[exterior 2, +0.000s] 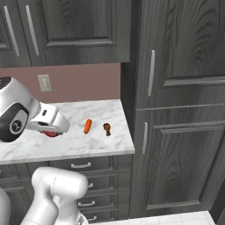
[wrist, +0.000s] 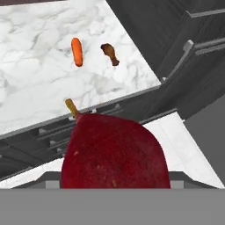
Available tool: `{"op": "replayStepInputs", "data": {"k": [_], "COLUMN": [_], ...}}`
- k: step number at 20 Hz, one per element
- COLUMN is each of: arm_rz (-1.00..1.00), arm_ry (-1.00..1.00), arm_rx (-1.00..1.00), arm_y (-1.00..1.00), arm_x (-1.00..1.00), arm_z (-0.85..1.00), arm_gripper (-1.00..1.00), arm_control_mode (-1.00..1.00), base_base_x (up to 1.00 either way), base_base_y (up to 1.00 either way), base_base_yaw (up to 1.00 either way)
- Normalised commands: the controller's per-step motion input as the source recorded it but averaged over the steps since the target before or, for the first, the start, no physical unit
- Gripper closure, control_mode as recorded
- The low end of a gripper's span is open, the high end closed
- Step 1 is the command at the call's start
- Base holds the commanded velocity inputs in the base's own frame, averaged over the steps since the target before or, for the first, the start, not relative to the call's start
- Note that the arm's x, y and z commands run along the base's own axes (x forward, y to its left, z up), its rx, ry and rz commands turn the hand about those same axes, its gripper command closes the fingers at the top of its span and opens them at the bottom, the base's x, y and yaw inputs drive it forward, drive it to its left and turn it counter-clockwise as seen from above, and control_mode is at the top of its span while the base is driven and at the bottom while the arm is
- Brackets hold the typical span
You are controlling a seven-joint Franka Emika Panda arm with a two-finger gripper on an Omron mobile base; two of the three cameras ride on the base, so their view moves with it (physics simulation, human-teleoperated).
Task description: Open the fridge, remove the pear, carrot, and chicken drumstick, and place them on any counter.
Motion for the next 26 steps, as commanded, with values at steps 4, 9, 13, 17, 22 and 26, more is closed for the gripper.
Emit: {"op": "replayStepInputs", "data": {"k": [4,9,13,17,22,26], "arm_rz": [0.18,0.12,0.06,0.00,0.00,0.00], "arm_ry": [0.02,0.11,0.11,0.03,0.03,0.04], "arm_rx": [-0.03,0.00,0.00,0.00,0.00,0.00], "arm_y": [1.00,0.93,0.61,0.18,0.03,0.00], "arm_x": [1.00,1.00,1.00,1.00,0.90,0.86], "arm_z": [-0.32,-0.76,-1.00,-0.99,-0.64,-0.31], "arm_gripper": [1.00,1.00,1.00,1.00,1.00,1.00], "arm_control_mode": [-1.00,-1.00,-1.00,-1.00,-1.00,-1.00], "base_base_x": [0.00,0.00,0.00,0.00,0.00,0.00], "base_base_y": [0.00,0.00,0.00,0.00,0.00,0.00], "base_base_yaw": [0.00,0.00,0.00,0.00,0.00,0.00]}}
